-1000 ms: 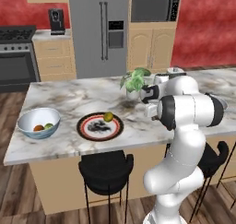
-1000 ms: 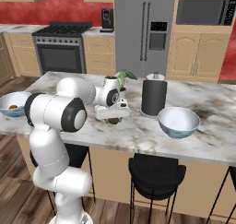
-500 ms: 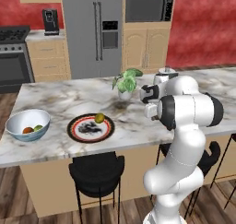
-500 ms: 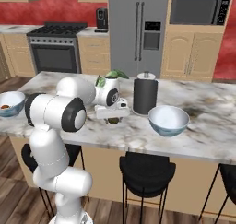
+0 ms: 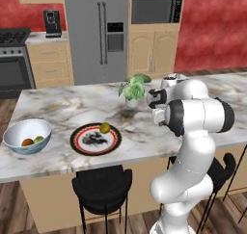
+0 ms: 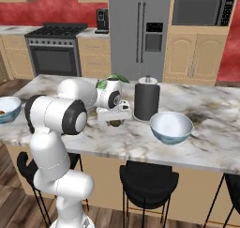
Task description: Take the fruits from the plate on the dining counter and place two fruits in each bowl.
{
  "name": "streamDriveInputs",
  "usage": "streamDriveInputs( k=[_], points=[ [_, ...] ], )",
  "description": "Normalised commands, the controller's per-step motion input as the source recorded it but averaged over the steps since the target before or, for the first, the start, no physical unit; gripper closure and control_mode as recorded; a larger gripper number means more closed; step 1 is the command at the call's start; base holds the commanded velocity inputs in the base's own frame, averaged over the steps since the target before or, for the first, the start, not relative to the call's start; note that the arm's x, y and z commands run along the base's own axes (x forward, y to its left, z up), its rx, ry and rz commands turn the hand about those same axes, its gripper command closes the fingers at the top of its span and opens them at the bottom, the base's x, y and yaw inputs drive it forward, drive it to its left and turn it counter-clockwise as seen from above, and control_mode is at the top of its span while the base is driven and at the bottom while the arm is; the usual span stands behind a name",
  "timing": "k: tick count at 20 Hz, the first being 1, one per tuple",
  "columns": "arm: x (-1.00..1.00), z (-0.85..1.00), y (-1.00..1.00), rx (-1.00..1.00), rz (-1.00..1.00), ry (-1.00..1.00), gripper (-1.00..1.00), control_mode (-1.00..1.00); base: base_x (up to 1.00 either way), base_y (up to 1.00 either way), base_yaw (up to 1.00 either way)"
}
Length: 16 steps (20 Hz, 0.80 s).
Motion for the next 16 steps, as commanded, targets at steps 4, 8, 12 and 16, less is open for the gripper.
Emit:
streamDriveInputs(
  k=[4,8,12,16],
  points=[
    [0.0,0.0,0.0,0.0,0.0,0.0,1.0,1.0,0.35,0.0,0.0],
    [0.0,0.0,0.0,0.0,0.0,0.0,1.0,1.0,0.25,0.0,0.0],
    [0.0,0.0,0.0,0.0,0.0,0.0,1.0,1.0,0.0,0.0,0.0],
    [0.0,0.0,0.0,0.0,0.0,0.0,1.0,1.0,0.0,0.0,0.0]
  ],
)
